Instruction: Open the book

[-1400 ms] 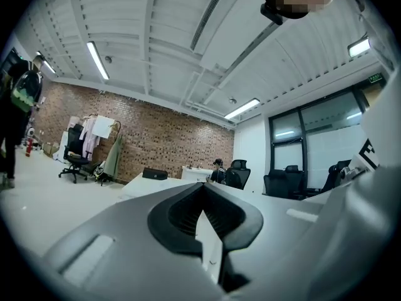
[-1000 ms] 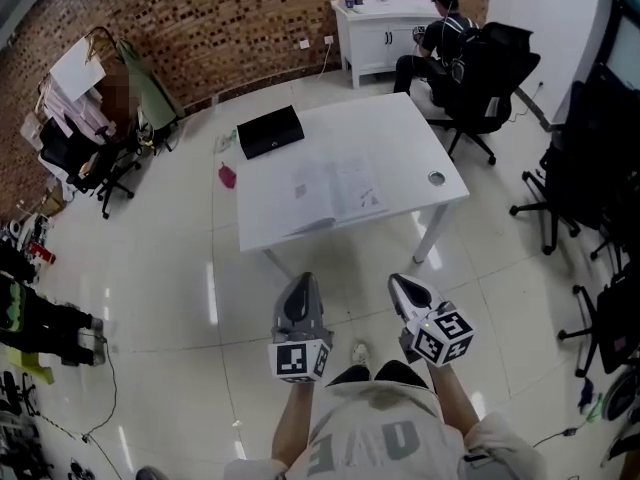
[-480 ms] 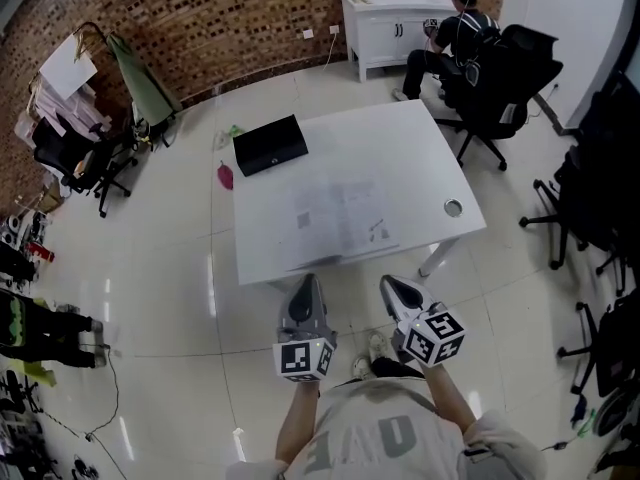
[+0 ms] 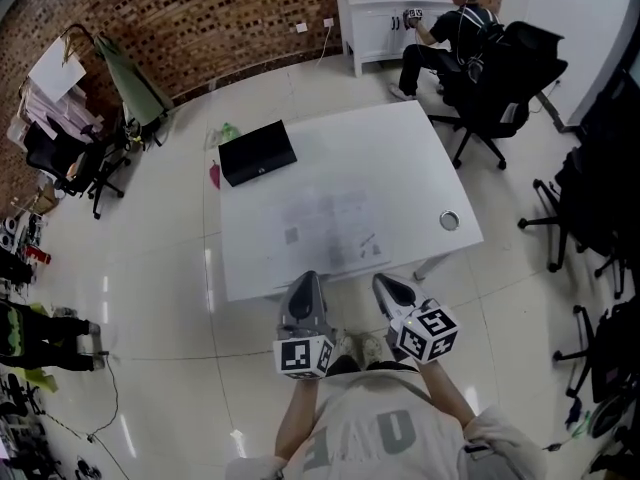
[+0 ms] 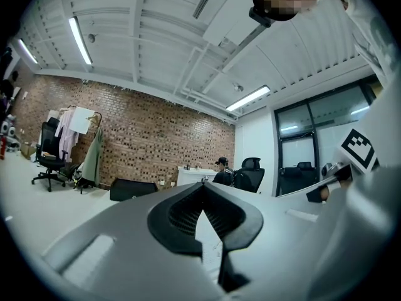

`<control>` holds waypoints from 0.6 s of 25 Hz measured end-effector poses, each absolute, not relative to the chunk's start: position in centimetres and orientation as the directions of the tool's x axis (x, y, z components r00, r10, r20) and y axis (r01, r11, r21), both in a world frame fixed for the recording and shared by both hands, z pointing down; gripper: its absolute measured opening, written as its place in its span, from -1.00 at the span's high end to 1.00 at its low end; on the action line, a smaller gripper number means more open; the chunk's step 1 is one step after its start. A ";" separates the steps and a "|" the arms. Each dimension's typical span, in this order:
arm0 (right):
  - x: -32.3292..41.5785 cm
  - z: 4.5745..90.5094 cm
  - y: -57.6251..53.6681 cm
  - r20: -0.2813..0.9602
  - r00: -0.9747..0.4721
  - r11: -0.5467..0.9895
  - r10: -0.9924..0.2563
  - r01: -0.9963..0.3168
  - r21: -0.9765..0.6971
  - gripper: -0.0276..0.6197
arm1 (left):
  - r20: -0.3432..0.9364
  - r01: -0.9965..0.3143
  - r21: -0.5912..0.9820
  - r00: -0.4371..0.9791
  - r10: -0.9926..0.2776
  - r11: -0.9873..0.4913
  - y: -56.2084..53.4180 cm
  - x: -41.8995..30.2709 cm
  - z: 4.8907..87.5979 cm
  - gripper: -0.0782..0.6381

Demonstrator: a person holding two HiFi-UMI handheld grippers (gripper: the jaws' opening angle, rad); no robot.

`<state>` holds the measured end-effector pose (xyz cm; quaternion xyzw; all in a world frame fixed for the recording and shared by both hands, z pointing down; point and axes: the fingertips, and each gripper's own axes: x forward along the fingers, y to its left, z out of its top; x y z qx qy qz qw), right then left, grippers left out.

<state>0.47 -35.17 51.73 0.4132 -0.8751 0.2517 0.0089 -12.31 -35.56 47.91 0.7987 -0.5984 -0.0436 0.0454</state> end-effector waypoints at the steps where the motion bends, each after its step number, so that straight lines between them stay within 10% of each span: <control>1: 0.5 52.0 -35.8 0.227 -0.648 0.520 -0.727 -0.736 -0.434 0.90 | -0.012 -0.951 0.126 0.282 -0.959 -0.282 -35.9 -12.6 48.1 0.75; 5: 1.2 55.9 -38.6 0.324 -0.592 0.446 -0.738 -0.788 -0.424 0.91 | -0.011 -0.950 0.114 0.290 -0.957 -0.290 -36.7 -13.5 49.0 0.75; 7: 1.4 59.0 -40.2 0.404 -0.584 0.421 -0.704 -0.802 -0.424 0.20 | -0.002 -0.951 0.114 0.290 -0.957 -0.289 -37.1 -13.7 49.7 0.75; 15: 4.3 69.5 -44.8 0.666 -0.379 0.255 -0.642 -0.925 -0.281 0.30 | 0.115 -0.952 0.120 0.296 -0.948 -0.282 -37.0 -14.0 54.3 0.75</control>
